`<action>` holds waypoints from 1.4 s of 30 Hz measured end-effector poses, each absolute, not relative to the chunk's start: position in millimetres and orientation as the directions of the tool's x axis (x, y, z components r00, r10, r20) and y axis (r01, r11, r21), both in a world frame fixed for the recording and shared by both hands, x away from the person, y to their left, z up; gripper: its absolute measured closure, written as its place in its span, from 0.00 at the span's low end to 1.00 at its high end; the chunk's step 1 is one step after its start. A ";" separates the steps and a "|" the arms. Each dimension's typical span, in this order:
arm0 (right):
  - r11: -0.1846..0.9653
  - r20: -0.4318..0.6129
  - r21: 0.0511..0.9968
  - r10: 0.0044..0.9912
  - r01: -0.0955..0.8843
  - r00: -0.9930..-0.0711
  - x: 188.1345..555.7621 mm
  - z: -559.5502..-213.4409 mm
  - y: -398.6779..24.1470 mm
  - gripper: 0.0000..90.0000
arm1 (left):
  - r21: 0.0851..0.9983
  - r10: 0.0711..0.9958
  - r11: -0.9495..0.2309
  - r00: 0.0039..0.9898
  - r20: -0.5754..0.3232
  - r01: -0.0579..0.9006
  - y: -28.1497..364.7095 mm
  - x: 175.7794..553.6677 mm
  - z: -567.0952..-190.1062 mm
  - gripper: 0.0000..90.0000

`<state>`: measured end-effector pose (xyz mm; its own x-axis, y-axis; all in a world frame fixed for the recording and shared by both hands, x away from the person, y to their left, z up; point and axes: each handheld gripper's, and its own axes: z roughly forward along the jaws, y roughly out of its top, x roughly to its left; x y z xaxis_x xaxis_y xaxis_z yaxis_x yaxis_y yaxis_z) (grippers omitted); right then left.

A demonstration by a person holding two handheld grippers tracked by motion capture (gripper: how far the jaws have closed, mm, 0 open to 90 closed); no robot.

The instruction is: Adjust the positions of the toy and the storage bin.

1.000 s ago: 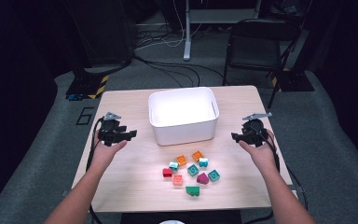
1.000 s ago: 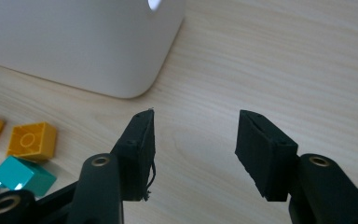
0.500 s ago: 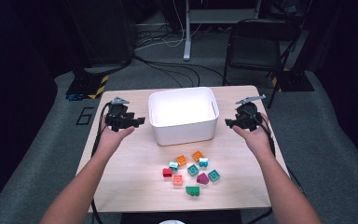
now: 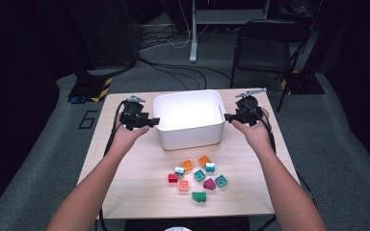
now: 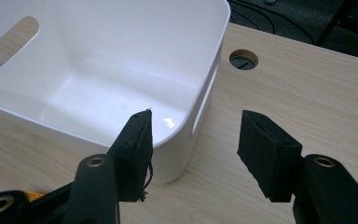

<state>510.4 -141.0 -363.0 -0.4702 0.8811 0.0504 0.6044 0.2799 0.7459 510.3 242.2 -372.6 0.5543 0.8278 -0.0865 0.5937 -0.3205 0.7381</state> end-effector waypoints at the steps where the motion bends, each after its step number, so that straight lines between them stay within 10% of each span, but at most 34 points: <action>1: 0.269 0.062 0.745 0.883 0.610 -0.465 511.1 -363.4 -139.2 0.47 | 0.736 0.827 -0.321 0.555 -0.089 0.596 241.6 511.5 -373.9 0.46; 42: 0.354 0.078 0.740 0.800 0.573 -0.595 463.1 -391.8 -105.2 0.46 | 0.742 0.759 -0.339 0.635 -0.148 0.578 264.2 461.1 -393.8 0.54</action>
<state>463.1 -105.2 -391.8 -0.5950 0.7999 0.0782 0.5726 0.3536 0.7396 461.1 264.2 -393.8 0.6346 0.7585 -0.1478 0.5784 -0.3394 0.7418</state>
